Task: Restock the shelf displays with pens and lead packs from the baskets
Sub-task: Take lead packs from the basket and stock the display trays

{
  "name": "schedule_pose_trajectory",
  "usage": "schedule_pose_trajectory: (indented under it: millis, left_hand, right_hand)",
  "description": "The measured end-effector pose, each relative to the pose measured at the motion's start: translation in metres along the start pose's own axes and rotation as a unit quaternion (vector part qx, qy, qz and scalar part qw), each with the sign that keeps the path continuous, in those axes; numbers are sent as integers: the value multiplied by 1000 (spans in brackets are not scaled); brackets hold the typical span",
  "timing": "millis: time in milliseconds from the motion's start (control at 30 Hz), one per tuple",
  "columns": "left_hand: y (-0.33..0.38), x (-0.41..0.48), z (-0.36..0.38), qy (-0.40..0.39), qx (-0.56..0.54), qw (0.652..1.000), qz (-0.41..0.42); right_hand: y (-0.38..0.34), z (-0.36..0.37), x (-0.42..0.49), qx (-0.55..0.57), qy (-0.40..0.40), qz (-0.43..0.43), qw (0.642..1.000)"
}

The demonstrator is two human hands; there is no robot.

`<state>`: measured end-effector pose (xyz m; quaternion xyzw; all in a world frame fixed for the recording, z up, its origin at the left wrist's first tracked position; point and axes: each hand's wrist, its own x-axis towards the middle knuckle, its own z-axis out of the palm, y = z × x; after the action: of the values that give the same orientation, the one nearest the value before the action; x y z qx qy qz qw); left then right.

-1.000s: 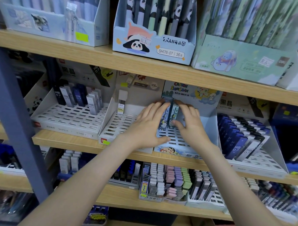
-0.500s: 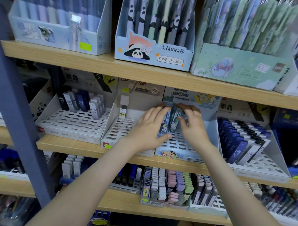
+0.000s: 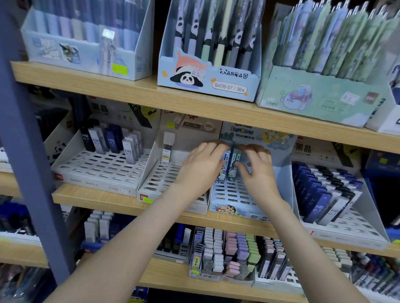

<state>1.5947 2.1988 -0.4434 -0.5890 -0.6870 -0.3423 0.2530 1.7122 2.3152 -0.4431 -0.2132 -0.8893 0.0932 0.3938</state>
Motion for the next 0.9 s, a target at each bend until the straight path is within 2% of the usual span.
schedule_pose_trajectory:
  millis: [200,400,567,667,767,833,900]
  left_hand:
    - [0,0,-1,8,-5,1000,1]
    - [-10,-34,-35,-24,-10,999,20]
    - [-40,-116,-79,-28,3,1000,11]
    - [-60,-201,-87,-43,2,999,-8]
    - [-78,-304,-79,-139,6,989,-52]
    - [-92,-370,-68,-201,17,976,-86]
    - [-107,-429,-53,-246,24,960,-132]
  right_hand:
    - [-4,-2,-2,-4,-4,8,1000]
    - [-42,-8,-34,10,50,-37,998]
    - [-101,11,-89,57,1,-115,992]
    - [-122,49,-139,84,-69,-158,981]
    - [-123,104,-201,76,-208,-141,965]
    - [-115,142,-241,47,-314,-119,941]
    - [-103,181,-281,11,-418,-108,902]
